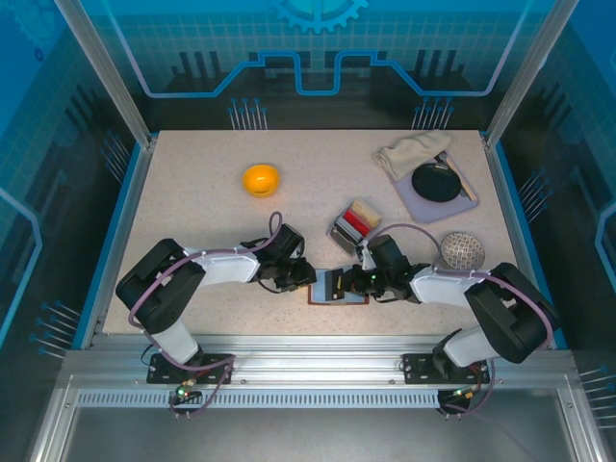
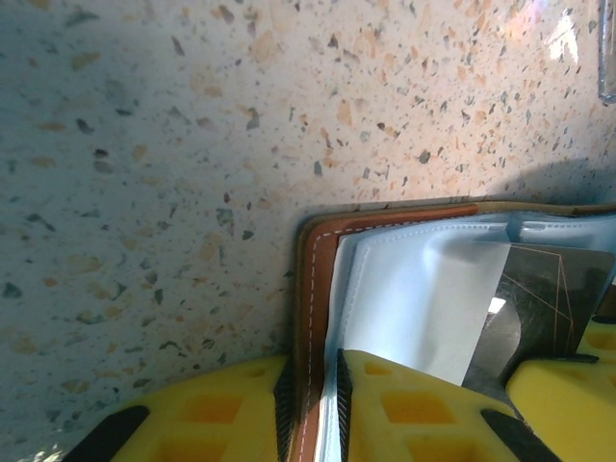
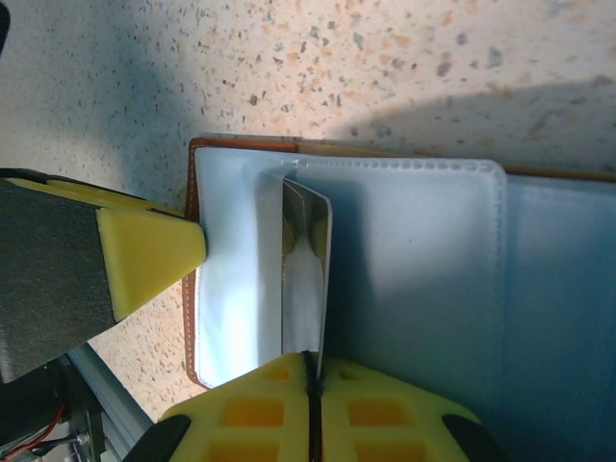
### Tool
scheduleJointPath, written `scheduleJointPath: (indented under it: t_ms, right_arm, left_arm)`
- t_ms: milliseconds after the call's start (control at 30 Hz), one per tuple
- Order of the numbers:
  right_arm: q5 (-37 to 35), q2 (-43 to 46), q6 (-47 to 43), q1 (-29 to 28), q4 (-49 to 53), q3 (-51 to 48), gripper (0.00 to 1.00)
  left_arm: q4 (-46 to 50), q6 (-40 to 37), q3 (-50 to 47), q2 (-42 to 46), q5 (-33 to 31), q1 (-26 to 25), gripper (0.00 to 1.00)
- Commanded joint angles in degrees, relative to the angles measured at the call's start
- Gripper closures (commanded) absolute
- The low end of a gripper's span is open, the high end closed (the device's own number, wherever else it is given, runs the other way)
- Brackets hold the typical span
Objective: Put the credit cards into the card holder
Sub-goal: Insert the credit card into the card slot.
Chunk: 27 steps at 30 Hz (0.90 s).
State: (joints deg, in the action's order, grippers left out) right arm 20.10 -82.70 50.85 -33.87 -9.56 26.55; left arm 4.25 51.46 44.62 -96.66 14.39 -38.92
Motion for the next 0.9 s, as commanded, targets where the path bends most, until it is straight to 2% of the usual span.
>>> scheduleJointPath:
  t_ms: [0, 300, 533, 600, 700, 867]
  right_arm:
    - [0.37, -1.70, 1.05, -1.52, 0.79, 0.61, 0.91]
    - [-0.58, -4.53, 1.40, -4.89, 2.38, 4.48, 0.82]
    - [-7.69, 1.88, -2.80, -4.59, 15.68, 6.17, 0.69]
    - [-7.25, 1.69, -3.48, -4.28, 16.41, 6.36, 0.70]
    - [-5.39, -1.12, -3.11, -4.19, 14.57, 6.85, 0.78]
    - [-3.77, -5.46, -2.01, -5.22, 11.63, 8.50, 0.85]
  left_arm:
    - [-2.71, 1.34, -2.23, -3.53, -0.44, -1.60, 0.76]
    - [-2.83, 1.44, -2.15, -3.71, -0.46, -1.53, 0.75]
    - [-2.45, 1.38, -2.68, -3.01, -1.12, -1.58, 0.76]
    - [-2.51, 1.12, -2.69, -3.09, -1.19, -1.54, 0.77]
    - [-3.00, 1.18, -2.68, -3.35, -0.90, -1.59, 0.77]
    - [-3.61, 1.26, -2.66, -3.51, -0.37, -1.56, 0.78]
